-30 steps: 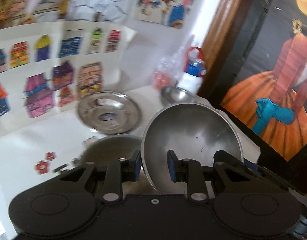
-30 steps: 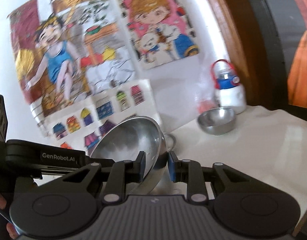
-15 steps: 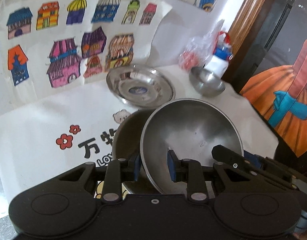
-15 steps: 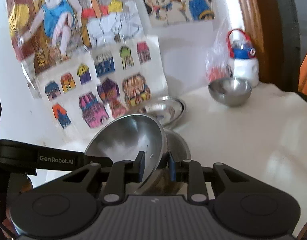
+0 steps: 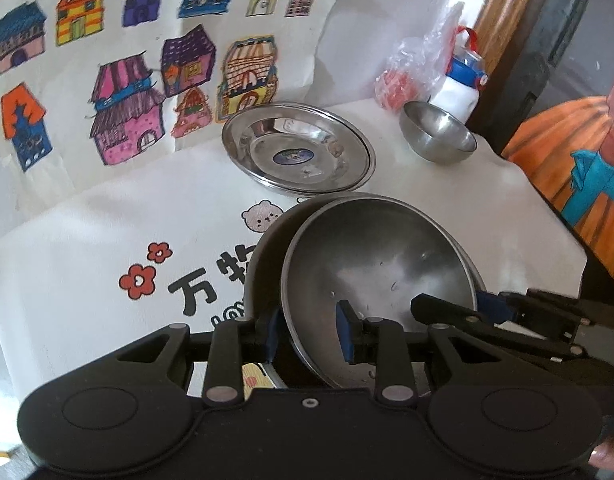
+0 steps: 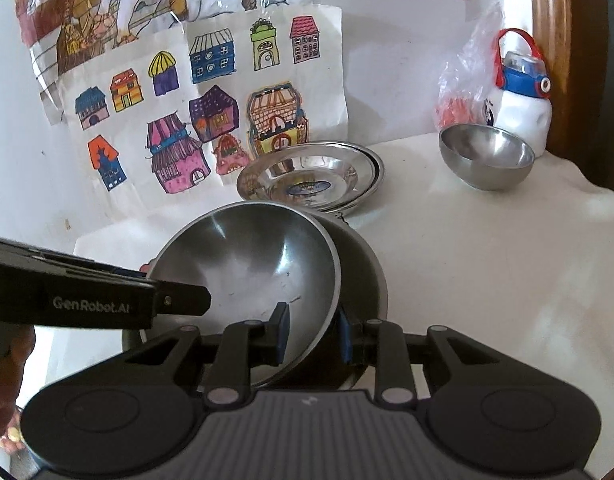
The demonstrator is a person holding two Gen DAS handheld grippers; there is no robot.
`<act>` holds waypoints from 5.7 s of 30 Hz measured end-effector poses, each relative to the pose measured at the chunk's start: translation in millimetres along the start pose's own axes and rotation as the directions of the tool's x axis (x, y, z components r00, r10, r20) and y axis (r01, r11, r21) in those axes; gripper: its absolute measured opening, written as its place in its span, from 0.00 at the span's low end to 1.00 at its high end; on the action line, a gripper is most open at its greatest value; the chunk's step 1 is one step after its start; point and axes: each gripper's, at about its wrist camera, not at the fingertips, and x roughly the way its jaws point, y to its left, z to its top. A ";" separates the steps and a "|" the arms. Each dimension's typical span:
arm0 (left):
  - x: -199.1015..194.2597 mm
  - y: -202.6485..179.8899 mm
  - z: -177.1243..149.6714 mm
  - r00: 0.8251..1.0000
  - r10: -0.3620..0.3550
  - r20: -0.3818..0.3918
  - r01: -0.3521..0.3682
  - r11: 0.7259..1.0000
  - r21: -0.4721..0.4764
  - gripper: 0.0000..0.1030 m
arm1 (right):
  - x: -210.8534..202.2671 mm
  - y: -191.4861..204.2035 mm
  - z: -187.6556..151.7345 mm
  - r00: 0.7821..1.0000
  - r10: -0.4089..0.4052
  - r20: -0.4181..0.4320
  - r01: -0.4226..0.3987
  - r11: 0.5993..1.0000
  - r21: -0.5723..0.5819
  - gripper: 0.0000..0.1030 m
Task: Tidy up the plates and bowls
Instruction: 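Lift the second large bowl with both grippers and lower it into the first bowl, then open both grippers to release the nested bowl, then move both grippers toward the small steel bowl beside the white bottle, then close the right gripper on the small bowl rim while the left gripper grips it too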
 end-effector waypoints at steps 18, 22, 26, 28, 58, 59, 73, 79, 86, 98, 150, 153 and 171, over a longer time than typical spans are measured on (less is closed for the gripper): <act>8.8 -8.5 0.5 0.999 0.010 -0.054 -0.006 0.997 0.077 0.31 | 1.1 1.1 8.9 0.997 0.027 -0.066 -0.032 0.997 -0.076 0.42; 6.4 -8.5 0.2 0.998 0.011 -0.062 -0.006 0.997 0.079 0.31 | 2.3 5.0 8.5 0.997 0.014 -0.079 -0.022 0.994 -0.105 0.42; 1.6 -10.0 0.0 0.998 0.023 -0.056 -0.018 0.996 0.084 0.33 | -0.5 5.6 8.3 0.996 0.005 -0.084 -0.016 0.992 -0.126 0.47; -1.4 -10.7 -0.2 0.999 0.027 -0.044 -0.023 0.996 0.092 0.38 | -2.4 4.7 9.0 0.997 0.008 -0.082 -0.018 0.991 -0.132 0.48; -55.5 -45.9 14.9 0.978 -0.027 0.205 0.011 0.997 0.078 0.95 | -110.0 -85.7 -1.4 0.963 -0.025 0.270 0.015 0.999 0.040 1.00; -54.5 -52.1 16.4 0.977 -0.031 0.211 0.014 0.997 0.082 0.96 | -112.5 -93.3 -1.5 0.960 -0.036 0.277 0.023 0.998 0.050 1.00; 7.0 -149.7 41.6 0.986 -0.076 0.147 0.055 0.989 0.137 0.99 | -120.5 -200.2 -24.3 0.944 -0.185 0.273 0.144 0.976 0.162 1.00; 42.6 -165.4 62.2 0.994 -0.039 0.104 0.030 0.996 0.087 0.99 | -105.9 -229.0 -13.4 0.945 -0.195 0.262 0.149 0.971 0.187 1.00; 80.5 -159.4 109.2 0.993 0.050 0.104 -0.051 0.999 0.006 0.99 | -58.6 -255.3 30.9 0.955 -0.173 0.243 0.114 0.965 0.237 1.00; 156.6 -127.0 180.4 0.989 0.114 0.093 -0.102 0.986 -0.130 0.99 | 52.8 -274.9 97.0 0.983 -0.106 0.153 0.047 0.937 0.346 1.00; 230.8 -111.9 192.9 0.997 -0.077 -0.001 0.075 0.980 -0.182 0.30 | 132.6 -259.3 109.7 0.998 -0.036 0.052 0.014 0.924 0.383 0.24; 230.6 -116.1 190.1 0.996 -0.090 -0.015 0.086 0.980 -0.180 0.18 | 131.4 -259.5 105.5 0.999 -0.016 0.048 -0.005 0.910 0.414 0.15; 206.8 -151.7 161.8 0.999 -0.028 -0.032 0.025 0.994 -0.107 0.15 | 97.4 -264.0 81.7 0.998 -0.017 0.063 -0.014 0.890 0.455 0.13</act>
